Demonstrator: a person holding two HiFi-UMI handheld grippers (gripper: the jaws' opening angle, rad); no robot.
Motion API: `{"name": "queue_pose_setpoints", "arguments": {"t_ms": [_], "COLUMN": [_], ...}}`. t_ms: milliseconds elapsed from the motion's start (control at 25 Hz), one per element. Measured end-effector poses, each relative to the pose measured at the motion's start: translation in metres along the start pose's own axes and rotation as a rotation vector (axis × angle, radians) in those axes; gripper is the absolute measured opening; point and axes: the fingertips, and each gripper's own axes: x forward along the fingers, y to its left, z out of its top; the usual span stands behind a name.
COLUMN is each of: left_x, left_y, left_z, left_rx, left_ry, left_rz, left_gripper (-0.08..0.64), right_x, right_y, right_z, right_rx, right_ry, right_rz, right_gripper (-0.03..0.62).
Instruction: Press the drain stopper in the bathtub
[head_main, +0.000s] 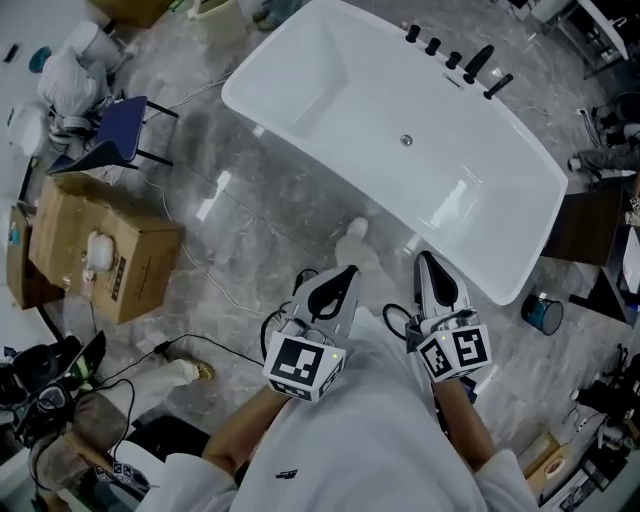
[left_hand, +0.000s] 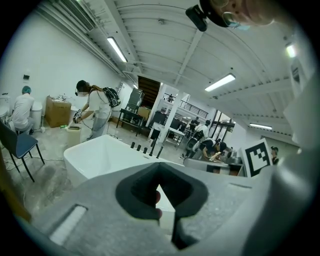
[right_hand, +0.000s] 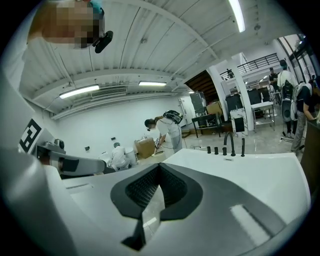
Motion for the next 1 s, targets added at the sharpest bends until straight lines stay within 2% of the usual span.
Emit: {"name": "queue_pose_setpoints", "arguments": {"t_ms": [200, 520, 720, 1000], "left_x": [0.049, 0.158, 0.211, 0.266], "left_y": [0.027, 0.05, 0.058, 0.064], "left_z": [0.022, 0.08, 0.107, 0.123], "left_rx": [0.03, 0.097, 0.135, 0.178], "left_ry": [0.045, 0.117, 0.139, 0.196], "left_rz": [-0.039, -0.108, -0.142, -0.228], "left_gripper": [-0.002, 0.0, -0.002, 0.0], "right_x": [0.056, 0.131, 0.166, 0.193], "right_y": [-0.031, -0.121, -0.157, -0.202], "right_z": [0.015, 0.055, 0.08, 0.082], "right_rx": [0.028, 0.066, 0.062, 0.072], "right_ry": [-0.019, -0.053, -0.064, -0.049], "right_rz": [-0.035, -0.138, -0.156, -0.248], "right_gripper": [-0.006, -0.006, -0.006, -0.003]}}
